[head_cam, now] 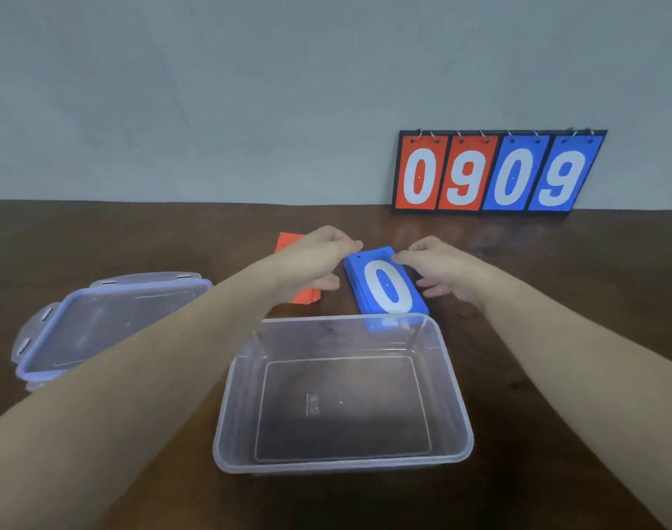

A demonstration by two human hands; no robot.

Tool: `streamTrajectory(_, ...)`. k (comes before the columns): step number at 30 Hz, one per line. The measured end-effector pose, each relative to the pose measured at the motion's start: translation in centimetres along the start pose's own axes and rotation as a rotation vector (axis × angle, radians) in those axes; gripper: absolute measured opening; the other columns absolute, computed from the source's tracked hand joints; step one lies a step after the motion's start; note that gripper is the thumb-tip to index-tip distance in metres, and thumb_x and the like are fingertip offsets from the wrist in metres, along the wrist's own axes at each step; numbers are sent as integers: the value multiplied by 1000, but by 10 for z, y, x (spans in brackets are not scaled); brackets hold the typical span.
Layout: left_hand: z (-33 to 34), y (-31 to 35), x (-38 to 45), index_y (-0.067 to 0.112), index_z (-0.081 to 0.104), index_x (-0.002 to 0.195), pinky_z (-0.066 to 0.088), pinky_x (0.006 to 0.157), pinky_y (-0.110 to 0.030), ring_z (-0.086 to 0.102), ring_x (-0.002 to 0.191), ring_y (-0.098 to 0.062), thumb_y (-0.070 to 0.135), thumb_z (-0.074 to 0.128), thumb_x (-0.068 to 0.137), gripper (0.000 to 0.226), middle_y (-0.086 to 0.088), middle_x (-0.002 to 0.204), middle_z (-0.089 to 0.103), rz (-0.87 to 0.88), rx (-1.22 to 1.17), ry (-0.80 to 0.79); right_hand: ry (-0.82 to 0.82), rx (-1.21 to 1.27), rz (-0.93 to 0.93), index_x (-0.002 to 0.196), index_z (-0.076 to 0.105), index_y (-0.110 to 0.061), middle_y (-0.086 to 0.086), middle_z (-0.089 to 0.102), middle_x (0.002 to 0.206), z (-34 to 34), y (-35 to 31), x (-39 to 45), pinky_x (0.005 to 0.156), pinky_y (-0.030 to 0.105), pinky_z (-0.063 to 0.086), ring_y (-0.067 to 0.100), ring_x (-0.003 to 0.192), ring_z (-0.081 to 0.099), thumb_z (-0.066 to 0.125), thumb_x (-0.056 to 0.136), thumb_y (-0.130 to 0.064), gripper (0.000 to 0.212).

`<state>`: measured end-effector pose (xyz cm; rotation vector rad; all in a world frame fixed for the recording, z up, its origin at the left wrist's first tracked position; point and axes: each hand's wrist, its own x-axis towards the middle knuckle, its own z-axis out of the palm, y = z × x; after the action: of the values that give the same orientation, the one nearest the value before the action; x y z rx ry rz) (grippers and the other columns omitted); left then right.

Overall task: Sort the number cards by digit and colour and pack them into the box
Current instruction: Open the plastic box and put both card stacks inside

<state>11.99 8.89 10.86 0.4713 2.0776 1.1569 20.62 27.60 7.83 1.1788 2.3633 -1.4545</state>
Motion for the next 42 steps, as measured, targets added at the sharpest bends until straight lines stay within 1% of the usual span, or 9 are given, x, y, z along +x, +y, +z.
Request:
streamTrajectory(4,19,5,16,19,45,140,50,104,-40,59,116,-28,39,53,103,43,8,126,47,-93,-63,-98,-116,12,-15,128,54,-14,4,66,122,0,-6,2,76,35,57,25,107,65,66,92,-45,49)
streamTrajectory(6,24,6,22,19,44,139,50,104,-43,64,110,-25,40,51,103,42,4,130,54,-99,-114,-99,-170,65,-6,121,60,-16,5,70,114,1,-8,1,74,34,58,24,100,69,67,92,-45,41)
streamTrajectory(10,28,2,27,21,39,143,48,106,-49,58,123,-33,42,52,102,48,-4,144,48,-106,-105,-91,-194,186,50,106,62,-17,7,68,103,-1,-5,0,66,31,56,21,91,69,66,94,-38,24)
streamTrajectory(15,24,-4,26,23,37,147,44,107,-56,49,130,-42,39,45,105,45,-4,154,37,-120,-107,-42,-164,198,93,122,61,-16,5,71,106,0,-1,8,70,29,47,17,93,65,63,94,-43,39)
streamTrajectory(18,21,-9,25,23,41,135,45,106,-56,51,127,-41,33,39,107,30,-3,141,45,-108,-128,-30,-165,169,57,115,64,-19,3,73,111,11,-3,12,85,32,51,20,102,67,64,94,-42,32)
streamTrajectory(22,17,-15,24,23,42,128,46,105,-55,55,118,-37,33,37,106,24,4,118,52,-110,-171,-30,-151,118,7,121,61,-18,0,71,113,22,-3,13,78,31,48,17,102,65,63,95,-40,35)
streamTrajectory(26,16,-19,26,20,44,138,49,103,-54,60,118,-36,34,40,104,37,-2,129,56,-115,-183,-32,-183,140,-21,118,61,-17,1,73,104,22,-6,9,66,29,52,16,89,69,65,96,-38,31)
streamTrajectory(35,22,-18,15,24,37,148,48,106,-51,54,124,-33,27,41,107,41,0,134,48,-103,-189,-6,-207,349,-86,130,55,-14,6,73,114,32,4,16,90,46,60,26,99,73,70,93,-16,40)
streamTrajectory(42,19,-7,1,29,46,128,51,103,-43,62,109,-14,22,56,99,31,6,123,58,210,-368,336,-114,541,-265,137,52,-18,2,71,121,-3,-15,-5,84,44,61,24,102,72,67,96,-12,44)
